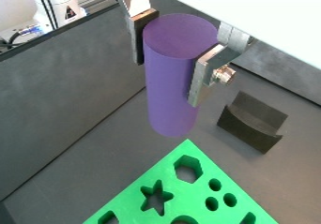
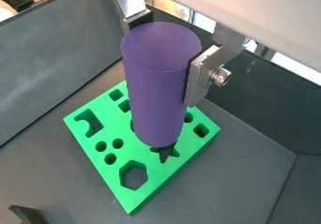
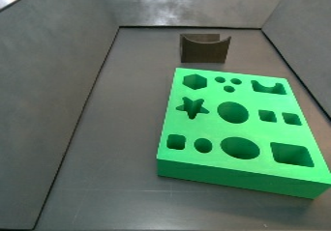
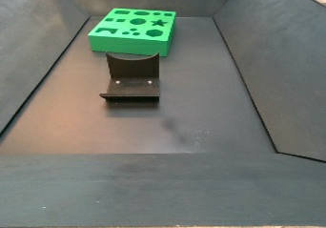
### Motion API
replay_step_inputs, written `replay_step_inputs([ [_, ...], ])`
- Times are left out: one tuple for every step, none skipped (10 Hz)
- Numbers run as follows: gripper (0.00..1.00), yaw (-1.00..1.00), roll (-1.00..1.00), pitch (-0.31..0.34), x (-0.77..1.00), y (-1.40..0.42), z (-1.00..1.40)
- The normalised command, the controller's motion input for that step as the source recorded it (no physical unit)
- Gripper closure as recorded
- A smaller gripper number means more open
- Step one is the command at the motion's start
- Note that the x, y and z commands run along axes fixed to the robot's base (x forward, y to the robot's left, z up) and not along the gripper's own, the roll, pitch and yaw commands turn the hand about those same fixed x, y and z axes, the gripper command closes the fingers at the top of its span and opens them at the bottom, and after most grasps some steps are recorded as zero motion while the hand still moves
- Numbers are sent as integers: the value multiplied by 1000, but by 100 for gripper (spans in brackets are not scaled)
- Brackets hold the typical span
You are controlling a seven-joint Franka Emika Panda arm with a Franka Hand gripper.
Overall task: Pick up the round object. Move up. Place the round object on the fixture. Regrasp the round object. Move to above the board. Insert the round object.
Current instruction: Insert the round object.
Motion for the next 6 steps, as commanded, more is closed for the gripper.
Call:
replay_step_inputs([
  [100,-123,0,-100,706,-140,-323],
  [100,-100,0,-120,803,-200,-406],
  [100,-83,0,-116,840,-206,-434],
  [100,-71,24,-59,791,-246,-454],
  [100,-106,64,-34,717,-280,-423],
  [100,-109,86,-21,660,-314,-437],
])
